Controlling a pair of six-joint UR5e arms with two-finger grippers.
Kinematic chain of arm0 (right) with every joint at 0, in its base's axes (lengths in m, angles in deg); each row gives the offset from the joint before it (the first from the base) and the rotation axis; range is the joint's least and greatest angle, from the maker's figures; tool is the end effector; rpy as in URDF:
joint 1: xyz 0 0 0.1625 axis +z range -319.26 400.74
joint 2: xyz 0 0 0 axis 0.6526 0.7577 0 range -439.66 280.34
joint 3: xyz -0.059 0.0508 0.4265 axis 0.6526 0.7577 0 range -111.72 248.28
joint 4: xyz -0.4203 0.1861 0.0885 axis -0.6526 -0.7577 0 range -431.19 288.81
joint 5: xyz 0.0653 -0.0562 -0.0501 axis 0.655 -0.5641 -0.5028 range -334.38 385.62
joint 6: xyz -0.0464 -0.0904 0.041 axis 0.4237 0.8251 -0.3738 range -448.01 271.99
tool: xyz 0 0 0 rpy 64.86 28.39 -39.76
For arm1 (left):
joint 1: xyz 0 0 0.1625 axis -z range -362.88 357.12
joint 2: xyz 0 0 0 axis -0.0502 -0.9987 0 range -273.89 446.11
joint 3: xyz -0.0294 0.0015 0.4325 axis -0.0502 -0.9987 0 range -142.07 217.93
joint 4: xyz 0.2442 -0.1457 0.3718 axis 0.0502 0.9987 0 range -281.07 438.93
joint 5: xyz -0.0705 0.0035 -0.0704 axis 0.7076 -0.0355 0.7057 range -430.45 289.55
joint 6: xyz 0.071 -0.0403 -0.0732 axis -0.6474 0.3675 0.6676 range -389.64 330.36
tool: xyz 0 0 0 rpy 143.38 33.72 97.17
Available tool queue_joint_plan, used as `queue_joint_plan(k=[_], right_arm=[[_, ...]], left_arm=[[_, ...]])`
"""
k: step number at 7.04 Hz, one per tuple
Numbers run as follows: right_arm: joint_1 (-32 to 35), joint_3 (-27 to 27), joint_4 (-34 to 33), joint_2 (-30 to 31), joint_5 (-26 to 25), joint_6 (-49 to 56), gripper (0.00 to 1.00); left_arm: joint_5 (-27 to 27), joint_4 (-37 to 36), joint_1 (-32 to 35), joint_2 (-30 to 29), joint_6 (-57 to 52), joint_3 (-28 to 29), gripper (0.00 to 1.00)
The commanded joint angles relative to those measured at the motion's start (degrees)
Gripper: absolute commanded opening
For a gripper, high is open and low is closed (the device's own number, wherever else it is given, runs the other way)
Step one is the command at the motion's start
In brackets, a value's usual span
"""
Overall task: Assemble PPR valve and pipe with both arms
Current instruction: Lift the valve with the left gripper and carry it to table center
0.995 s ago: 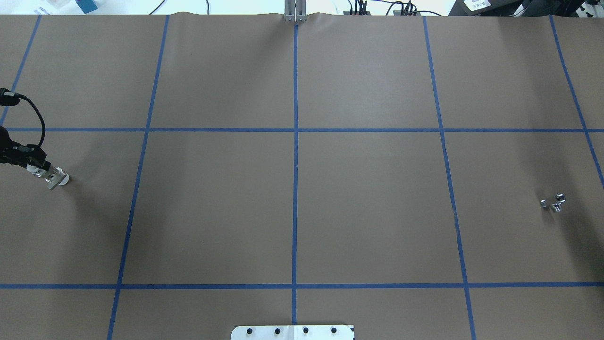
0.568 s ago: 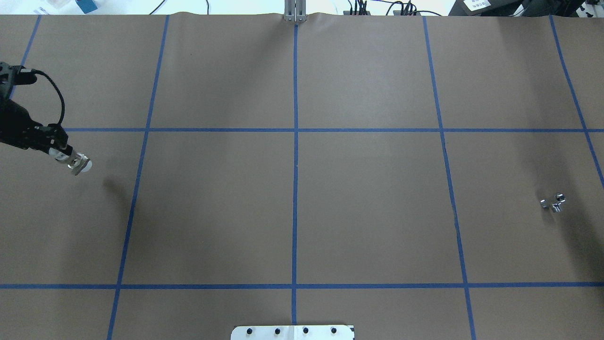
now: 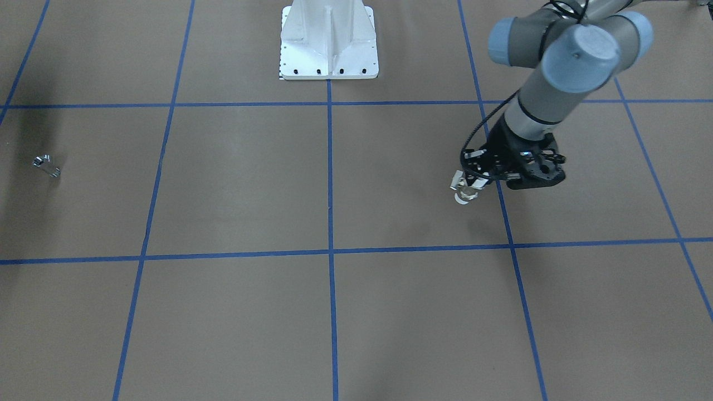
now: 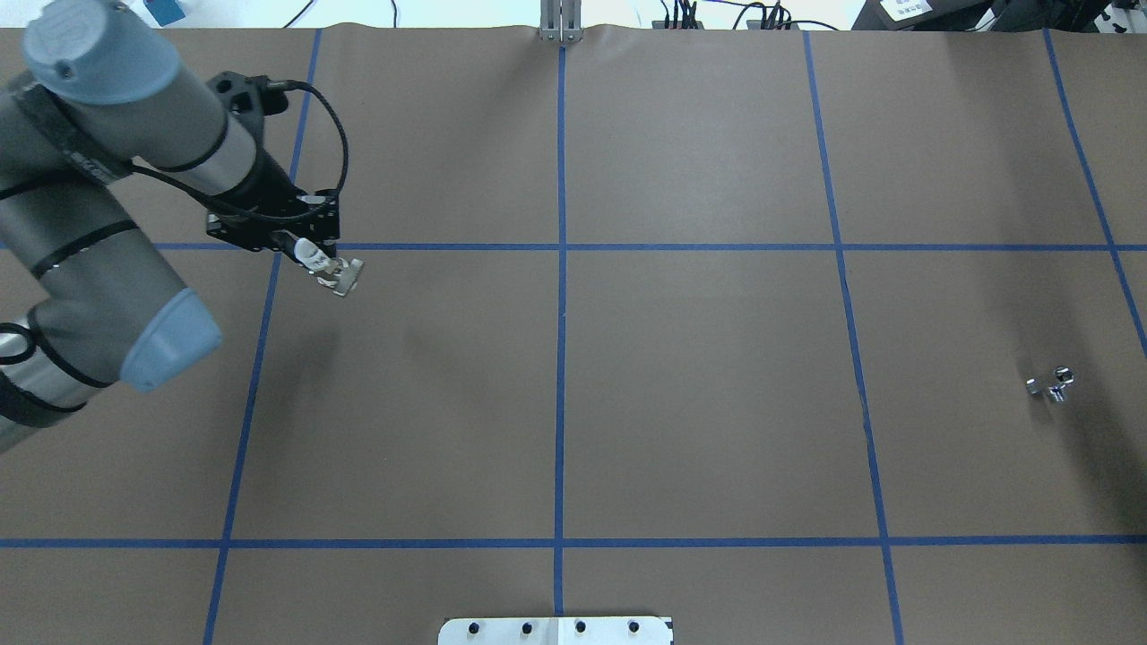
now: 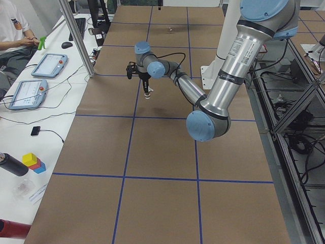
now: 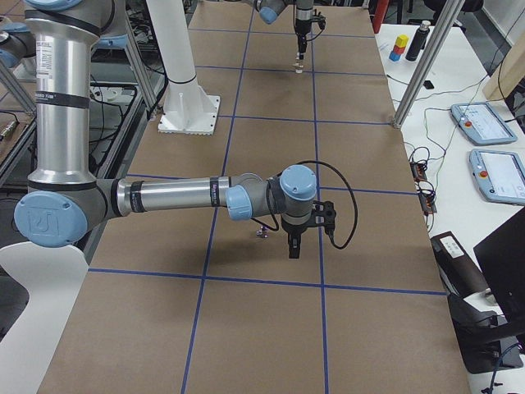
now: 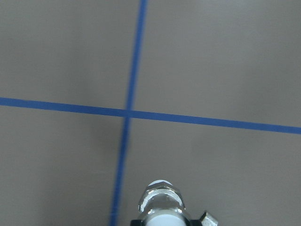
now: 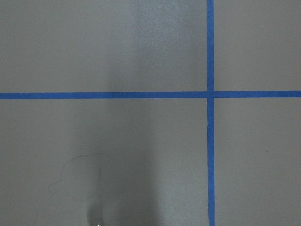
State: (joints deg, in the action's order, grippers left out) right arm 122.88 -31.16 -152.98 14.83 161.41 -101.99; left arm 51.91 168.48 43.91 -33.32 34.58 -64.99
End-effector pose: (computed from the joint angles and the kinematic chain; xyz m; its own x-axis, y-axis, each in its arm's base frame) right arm -0.0179 -0.5301 0.6077 0.6808 -0.0165 0.7323 -0.0322 0.9981 0.0525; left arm 0.4117 -0.5471 0.2402 0.6202 -0.1236 -0.7746 0.1123 0.9913 -0.0683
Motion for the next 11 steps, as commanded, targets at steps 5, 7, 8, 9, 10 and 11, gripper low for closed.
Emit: queue_joint_plan(k=[5,7,8,9,10,11], right_arm=[[-0.50,0.04,1.19,0.17,0.00,-0.09,1.00],[-0.67,0.13,1.19,0.17,0.00,-0.09,1.00],[-0.85,0.21,1.19,0.17,0.00,-0.09,1.00],[-0.93,0.21,1.19,0.25,0.00,-0.09,1.00],[-0.94,0.21,1.19,0.25,-0.09,-0.09,1.00],[-0.94,0.21,1.19,0.25,0.00,-0.09,1.00]], left_arm=[[-11.33,-1.48,-12.15,-27.51,13.56,23.80,0.00],[-11.53,-1.48,-13.30,-27.17,13.56,24.08,0.00],[-11.53,-1.48,-13.91,-26.74,13.47,24.08,0.00],[-11.53,-1.39,-14.01,-26.64,13.47,24.08,0.00],[-11.53,-1.04,-14.09,-26.56,13.47,24.52,0.00],[-11.53,-0.86,-14.09,-26.56,13.47,24.52,0.00]])
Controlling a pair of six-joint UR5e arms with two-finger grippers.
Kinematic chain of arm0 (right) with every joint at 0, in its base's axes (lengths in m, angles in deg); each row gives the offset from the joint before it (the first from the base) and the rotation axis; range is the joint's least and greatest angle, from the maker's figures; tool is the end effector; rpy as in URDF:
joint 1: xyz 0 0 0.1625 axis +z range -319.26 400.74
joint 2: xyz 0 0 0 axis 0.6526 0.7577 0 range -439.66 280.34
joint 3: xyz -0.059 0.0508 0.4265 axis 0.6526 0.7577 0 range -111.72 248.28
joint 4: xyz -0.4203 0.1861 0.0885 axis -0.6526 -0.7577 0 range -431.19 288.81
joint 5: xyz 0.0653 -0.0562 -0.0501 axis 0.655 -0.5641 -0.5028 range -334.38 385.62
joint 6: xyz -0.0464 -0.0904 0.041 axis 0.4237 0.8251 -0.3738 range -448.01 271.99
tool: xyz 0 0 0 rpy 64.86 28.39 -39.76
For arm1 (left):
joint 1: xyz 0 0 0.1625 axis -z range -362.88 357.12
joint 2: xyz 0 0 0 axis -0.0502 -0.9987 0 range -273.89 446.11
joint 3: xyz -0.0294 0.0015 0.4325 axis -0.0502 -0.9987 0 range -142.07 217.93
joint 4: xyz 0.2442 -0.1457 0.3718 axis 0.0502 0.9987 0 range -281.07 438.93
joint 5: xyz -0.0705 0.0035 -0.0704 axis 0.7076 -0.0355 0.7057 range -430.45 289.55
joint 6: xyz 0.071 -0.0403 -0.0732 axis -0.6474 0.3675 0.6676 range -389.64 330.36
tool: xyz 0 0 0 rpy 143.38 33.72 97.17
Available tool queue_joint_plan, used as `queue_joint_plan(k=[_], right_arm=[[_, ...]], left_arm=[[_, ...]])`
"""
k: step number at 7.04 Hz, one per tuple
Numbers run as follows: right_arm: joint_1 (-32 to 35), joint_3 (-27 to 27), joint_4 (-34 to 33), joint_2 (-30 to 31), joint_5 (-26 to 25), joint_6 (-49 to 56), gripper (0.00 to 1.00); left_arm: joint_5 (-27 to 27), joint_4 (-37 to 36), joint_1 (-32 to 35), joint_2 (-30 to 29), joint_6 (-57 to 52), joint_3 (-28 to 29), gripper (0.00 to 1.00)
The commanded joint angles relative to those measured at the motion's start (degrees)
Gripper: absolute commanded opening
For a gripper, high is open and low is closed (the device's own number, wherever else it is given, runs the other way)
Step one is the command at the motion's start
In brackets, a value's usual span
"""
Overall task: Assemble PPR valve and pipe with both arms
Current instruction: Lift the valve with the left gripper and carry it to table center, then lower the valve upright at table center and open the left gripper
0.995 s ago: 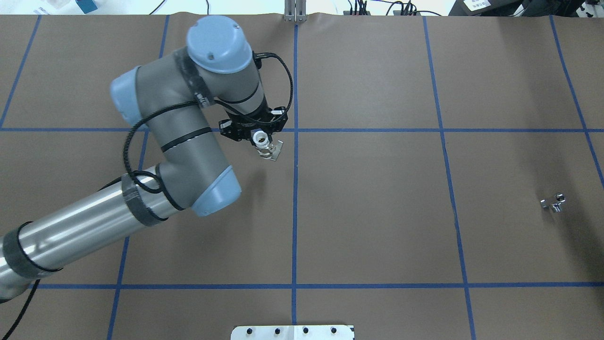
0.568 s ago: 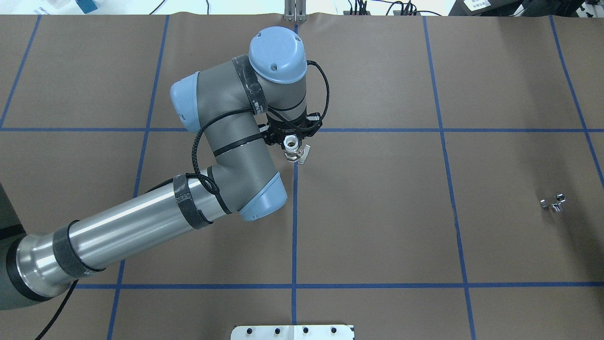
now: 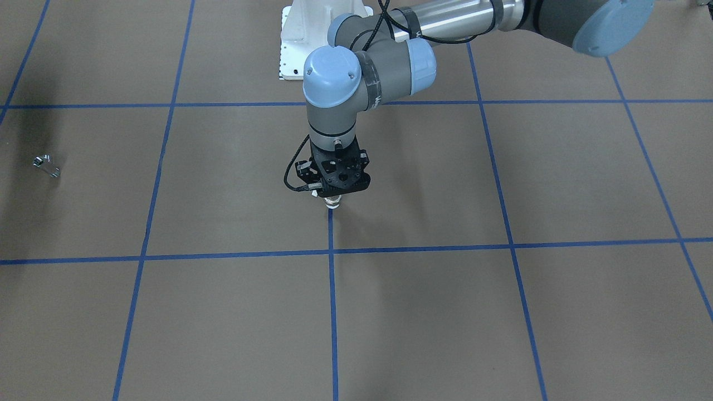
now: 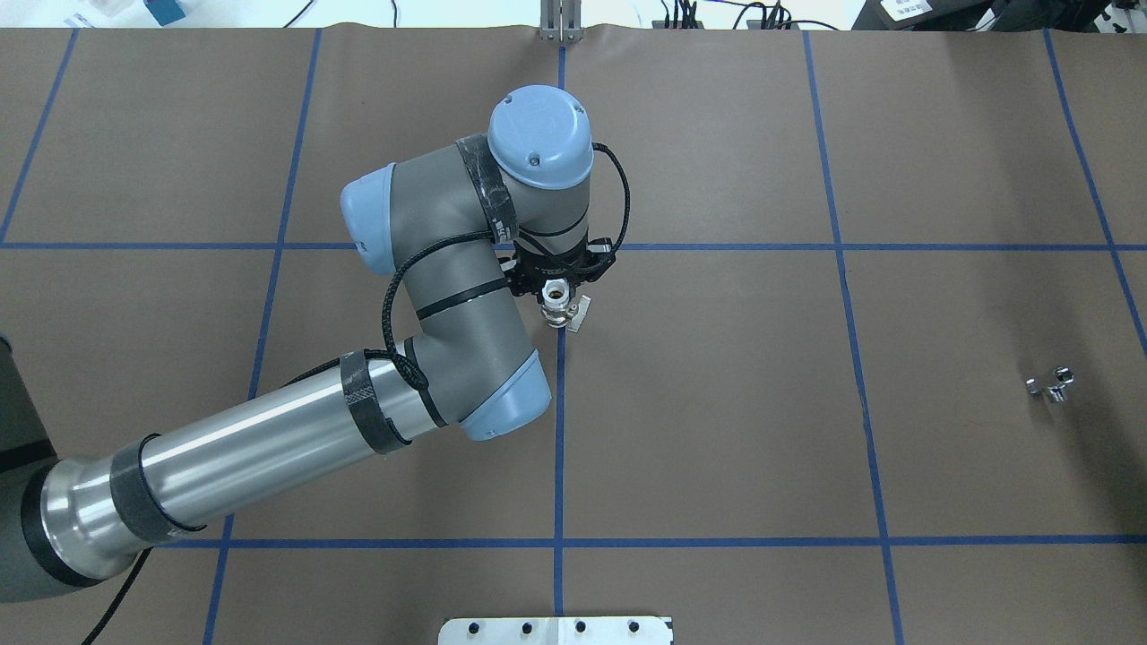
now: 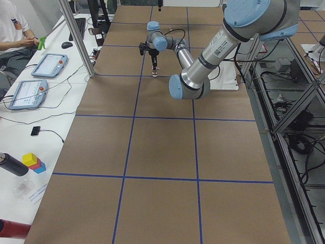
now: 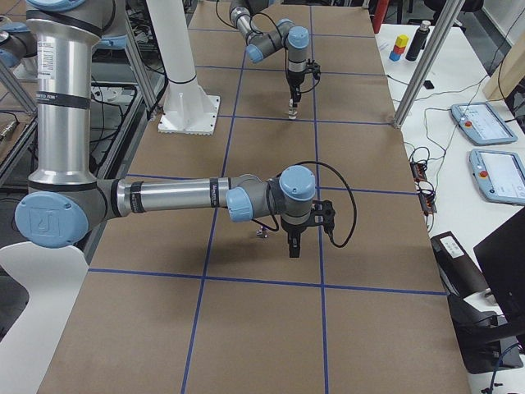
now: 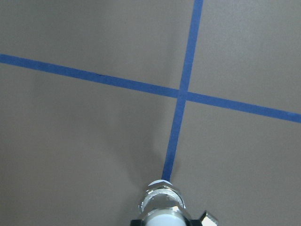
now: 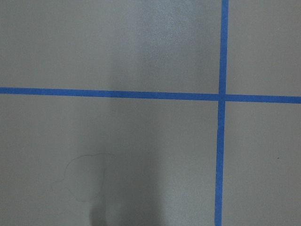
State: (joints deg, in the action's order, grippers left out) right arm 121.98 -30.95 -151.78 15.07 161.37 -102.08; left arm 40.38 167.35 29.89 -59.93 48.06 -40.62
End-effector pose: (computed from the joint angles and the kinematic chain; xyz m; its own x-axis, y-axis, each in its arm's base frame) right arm -0.0260 -0.5289 0.6096 0.6795 -0.0351 0.7328 -0.0179 0.9978 0.0643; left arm 0.6401 -0.5241 0.0966 0.6651 -0.1913 -0.7218 0.1639 0.9805 -0.1088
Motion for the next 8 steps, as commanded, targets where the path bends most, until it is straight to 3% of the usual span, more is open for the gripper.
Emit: queue_joint_plan(k=[1,5,6,8], right_arm=[[-0.03,0.01,0.00,0.01,-0.05,0.00,1.00],[-0.03,0.09,0.00,0.01,-0.05,0.00,1.00],[-0.03,0.09,0.00,0.01,-0.05,0.00,1.00],[-0.12,0.09,0.09,0.01,-0.14,0.00,1.00]], left_arm=[[0.00,0.35,-0.16,-0.03,0.00,0.32,0.00],[0.00,0.35,-0.42,0.06,-0.09,0.41,0.00],[0.00,0.35,-0.42,0.06,-0.09,0.41,0.04],[0.00,0.35,-0.42,0.06,-0.18,0.41,0.36]])
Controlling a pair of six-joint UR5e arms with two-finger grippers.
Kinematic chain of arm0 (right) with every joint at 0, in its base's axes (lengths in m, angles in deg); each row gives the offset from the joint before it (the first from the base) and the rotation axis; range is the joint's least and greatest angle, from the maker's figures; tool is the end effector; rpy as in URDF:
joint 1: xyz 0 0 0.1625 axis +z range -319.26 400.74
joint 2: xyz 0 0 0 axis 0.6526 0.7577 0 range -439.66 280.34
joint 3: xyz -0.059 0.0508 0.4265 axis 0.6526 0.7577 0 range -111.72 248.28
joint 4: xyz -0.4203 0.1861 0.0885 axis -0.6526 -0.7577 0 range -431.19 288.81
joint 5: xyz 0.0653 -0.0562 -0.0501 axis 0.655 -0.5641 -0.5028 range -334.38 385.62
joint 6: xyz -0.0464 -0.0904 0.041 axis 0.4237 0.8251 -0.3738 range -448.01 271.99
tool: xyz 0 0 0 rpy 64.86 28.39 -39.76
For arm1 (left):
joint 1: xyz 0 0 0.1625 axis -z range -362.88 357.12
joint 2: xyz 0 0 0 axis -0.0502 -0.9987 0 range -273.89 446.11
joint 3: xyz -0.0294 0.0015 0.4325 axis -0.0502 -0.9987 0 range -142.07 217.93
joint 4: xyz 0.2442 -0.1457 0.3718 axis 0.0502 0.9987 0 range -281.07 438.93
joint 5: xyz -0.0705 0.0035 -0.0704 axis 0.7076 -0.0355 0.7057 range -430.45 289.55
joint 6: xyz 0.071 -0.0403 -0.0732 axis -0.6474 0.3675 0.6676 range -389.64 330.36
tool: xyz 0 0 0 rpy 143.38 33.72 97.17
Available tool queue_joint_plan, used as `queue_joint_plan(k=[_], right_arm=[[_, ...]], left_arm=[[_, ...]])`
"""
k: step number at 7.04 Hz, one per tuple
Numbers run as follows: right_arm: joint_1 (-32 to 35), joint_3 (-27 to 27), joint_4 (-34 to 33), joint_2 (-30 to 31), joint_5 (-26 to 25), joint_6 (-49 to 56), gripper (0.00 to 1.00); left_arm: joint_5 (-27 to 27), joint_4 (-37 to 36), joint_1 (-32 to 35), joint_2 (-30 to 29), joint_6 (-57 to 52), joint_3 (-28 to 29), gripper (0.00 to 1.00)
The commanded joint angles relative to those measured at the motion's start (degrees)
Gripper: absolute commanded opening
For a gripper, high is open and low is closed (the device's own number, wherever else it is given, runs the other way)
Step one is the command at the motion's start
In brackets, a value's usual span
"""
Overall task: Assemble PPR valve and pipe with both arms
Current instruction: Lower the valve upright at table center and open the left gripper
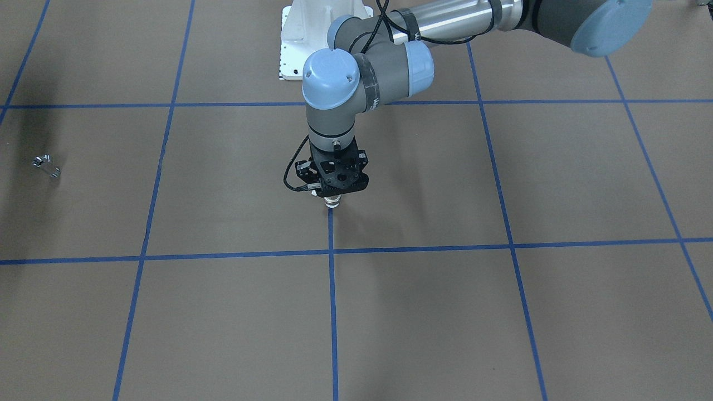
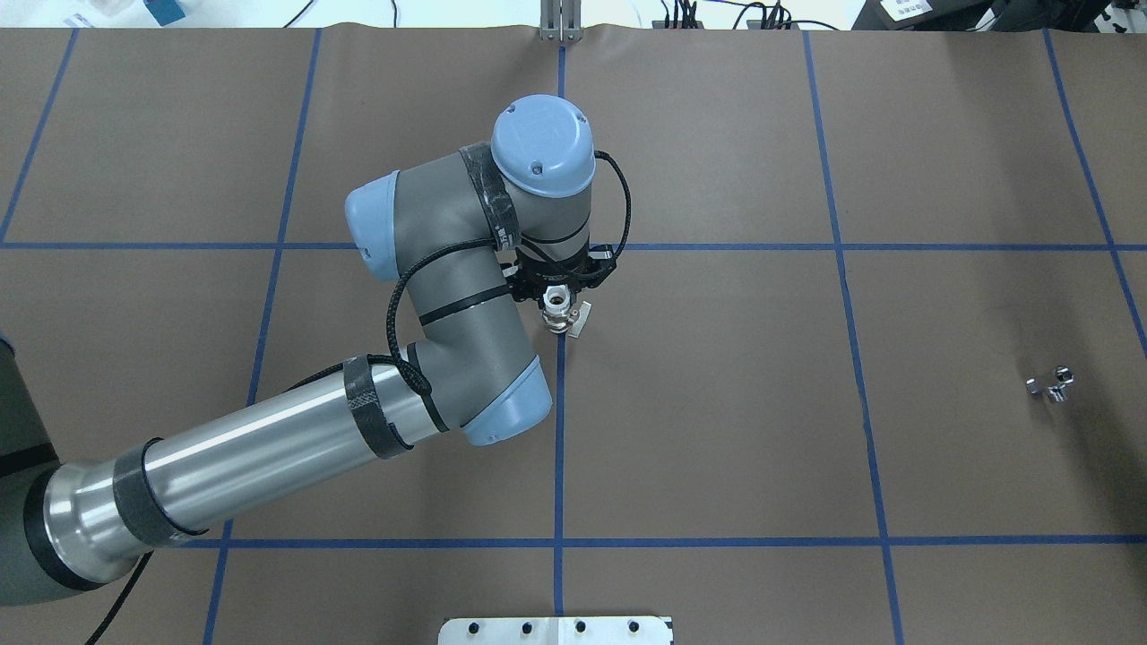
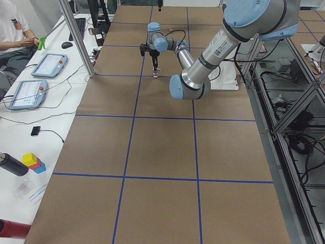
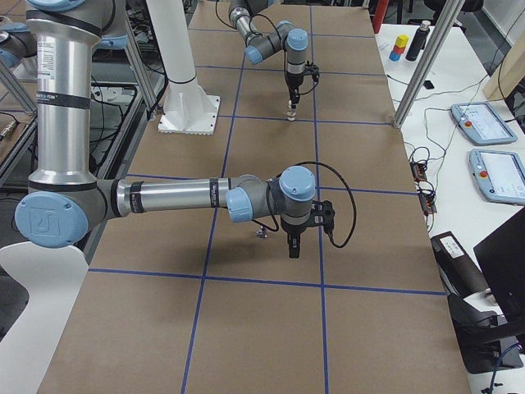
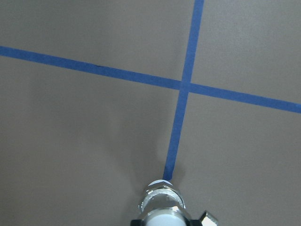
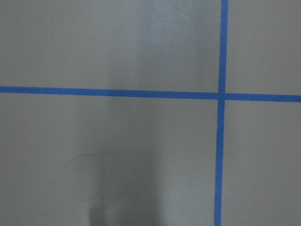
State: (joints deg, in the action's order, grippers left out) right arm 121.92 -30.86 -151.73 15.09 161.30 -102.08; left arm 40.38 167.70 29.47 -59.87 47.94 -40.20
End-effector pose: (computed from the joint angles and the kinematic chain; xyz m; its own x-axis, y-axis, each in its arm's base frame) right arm -0.0265 -0.5288 0.6107 0.6805 -0.0350 0.7320 -0.0170 0.9978 0.0635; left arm 0.6459 -0.5207 0.1000 0.6682 -0.1852 -0.7205 0.1556 0.9819 -0.1082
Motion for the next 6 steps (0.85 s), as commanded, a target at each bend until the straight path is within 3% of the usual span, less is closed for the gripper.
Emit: queue_joint_plan(k=[1,3,5,6], right_arm=[[-0.06,0.01,0.03,0.00,-0.07,0.00,1.00],[-0.06,0.01,0.03,0.00,-0.07,0.00,1.00],[-0.06,0.01,0.03,0.00,-0.07,0.00,1.00],[-0.06,0.01,0.03,-0.17,-0.07,0.00,1.00]], left_arm=[[0.00,0.00,-0.01,0.00,-0.07,-0.09,0.41],[0.00,0.00,-0.36,0.00,-0.07,0.00,0.63],[0.00,0.00,-0.36,0.00,-0.07,0.00,0.66],[0.00,-0.17,-0.36,-0.09,-0.07,-0.35,0.82]])
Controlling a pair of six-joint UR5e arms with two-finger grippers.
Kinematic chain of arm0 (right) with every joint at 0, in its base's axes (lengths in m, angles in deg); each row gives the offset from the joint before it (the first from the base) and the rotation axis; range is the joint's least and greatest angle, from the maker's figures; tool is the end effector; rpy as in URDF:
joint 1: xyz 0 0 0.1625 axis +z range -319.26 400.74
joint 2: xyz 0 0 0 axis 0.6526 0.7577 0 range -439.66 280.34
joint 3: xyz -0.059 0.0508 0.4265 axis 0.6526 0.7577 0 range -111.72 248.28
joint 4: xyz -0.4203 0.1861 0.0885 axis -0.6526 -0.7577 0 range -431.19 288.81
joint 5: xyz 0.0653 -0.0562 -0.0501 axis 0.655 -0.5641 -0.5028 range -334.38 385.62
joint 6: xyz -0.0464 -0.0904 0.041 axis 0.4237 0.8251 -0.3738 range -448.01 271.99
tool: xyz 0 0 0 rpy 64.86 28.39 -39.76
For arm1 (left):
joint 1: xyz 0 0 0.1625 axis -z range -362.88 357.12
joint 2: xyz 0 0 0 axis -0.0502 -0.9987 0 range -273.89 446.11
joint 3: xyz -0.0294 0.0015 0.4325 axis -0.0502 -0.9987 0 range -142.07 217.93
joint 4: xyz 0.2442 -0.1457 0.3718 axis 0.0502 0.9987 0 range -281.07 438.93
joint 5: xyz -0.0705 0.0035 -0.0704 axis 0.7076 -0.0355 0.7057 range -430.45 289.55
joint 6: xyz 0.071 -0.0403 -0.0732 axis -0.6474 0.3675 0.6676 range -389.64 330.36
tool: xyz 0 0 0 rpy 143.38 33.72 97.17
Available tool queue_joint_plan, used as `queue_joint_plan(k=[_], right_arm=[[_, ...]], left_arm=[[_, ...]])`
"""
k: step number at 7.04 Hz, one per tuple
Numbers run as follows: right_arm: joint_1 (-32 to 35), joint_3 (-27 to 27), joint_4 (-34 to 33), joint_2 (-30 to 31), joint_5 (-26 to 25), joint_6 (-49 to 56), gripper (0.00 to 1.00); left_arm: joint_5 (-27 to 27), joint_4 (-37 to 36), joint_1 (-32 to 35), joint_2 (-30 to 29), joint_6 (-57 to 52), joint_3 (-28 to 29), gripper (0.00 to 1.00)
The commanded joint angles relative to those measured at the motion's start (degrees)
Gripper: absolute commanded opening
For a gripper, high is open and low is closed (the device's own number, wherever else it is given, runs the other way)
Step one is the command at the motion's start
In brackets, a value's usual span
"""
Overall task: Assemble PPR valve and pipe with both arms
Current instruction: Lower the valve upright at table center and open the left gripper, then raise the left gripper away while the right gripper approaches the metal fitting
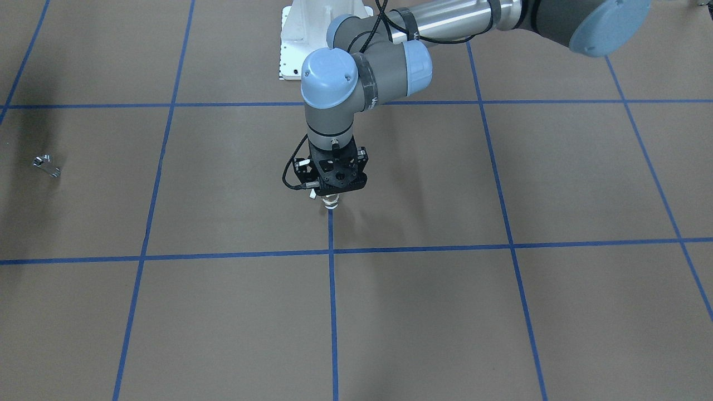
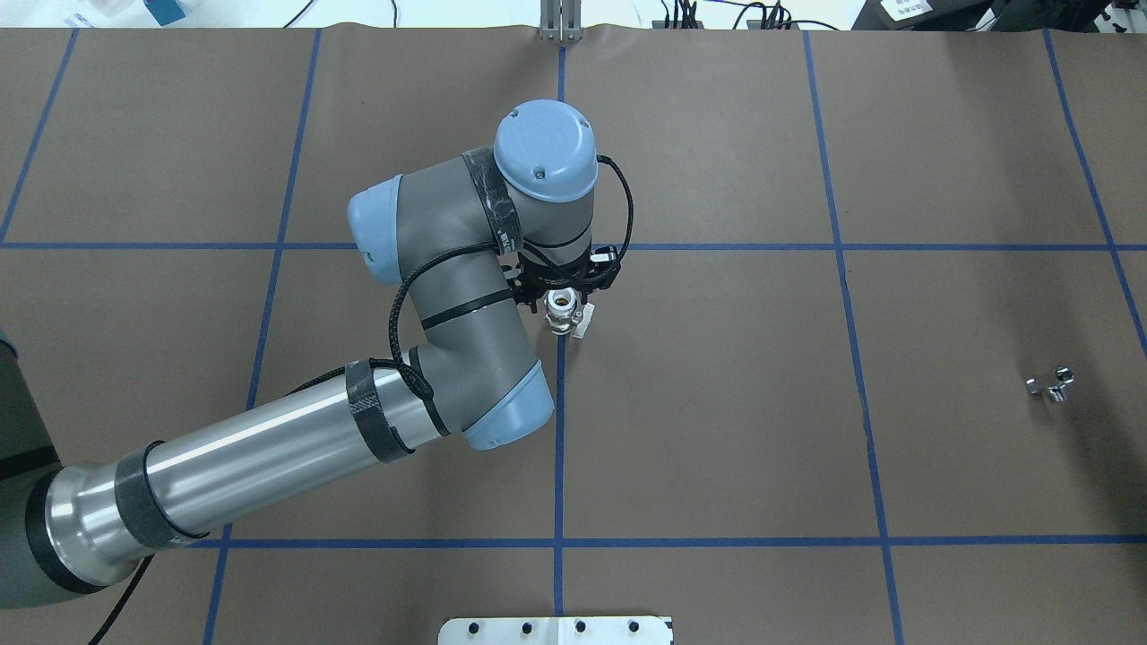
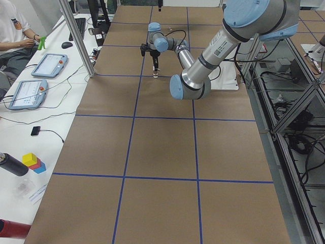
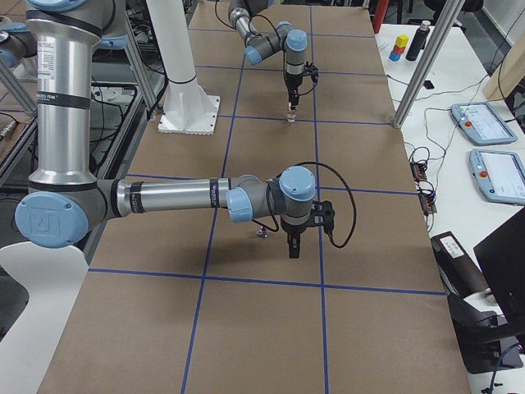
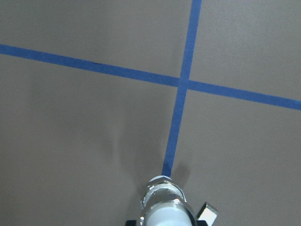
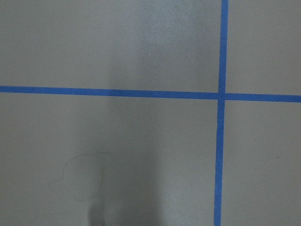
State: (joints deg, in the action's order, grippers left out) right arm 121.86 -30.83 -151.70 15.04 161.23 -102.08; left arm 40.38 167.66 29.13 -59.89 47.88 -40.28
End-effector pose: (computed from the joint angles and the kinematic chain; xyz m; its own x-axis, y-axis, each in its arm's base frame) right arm -0.0270 -0.5292 0.6105 0.6812 -0.0362 0.7312 -0.0162 0.9978 0.0645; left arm 0.6486 -0.5166 0.0992 0.6688 -0.1798 -0.7214 0.1489 0.9830 -0.1070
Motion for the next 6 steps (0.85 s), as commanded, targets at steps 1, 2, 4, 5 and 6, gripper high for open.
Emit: queue_joint_plan(k=[1,2,4,5,6], right_arm=[[-0.09,-0.02,0.00,-0.48,0.09,-0.87,1.00],[-1.13,-0.02,0.17,-0.92,0.00,-2.97,1.00],[-3.76,-0.72,0.26,-1.62,0.09,-5.17,1.00],[-5.96,-1.25,0.70,-1.88,0.09,-7.71,1.00],[-10.15,-1.26,6.88,-1.80,-1.83,-16.96,1.00]], left_arm=[[0.00,-0.66,0.25,0.10,0.00,-1.67,0.99],[0.26,-0.84,1.12,2.11,-0.17,-6.03,0.99],[0.70,-2.86,3.67,14.97,-1.83,-24.95,0.99],[2.27,-2.95,5.77,21.23,-6.28,-31.76,0.99],[3.68,-3.04,8.23,25.64,-10.94,-34.18,0.99]])
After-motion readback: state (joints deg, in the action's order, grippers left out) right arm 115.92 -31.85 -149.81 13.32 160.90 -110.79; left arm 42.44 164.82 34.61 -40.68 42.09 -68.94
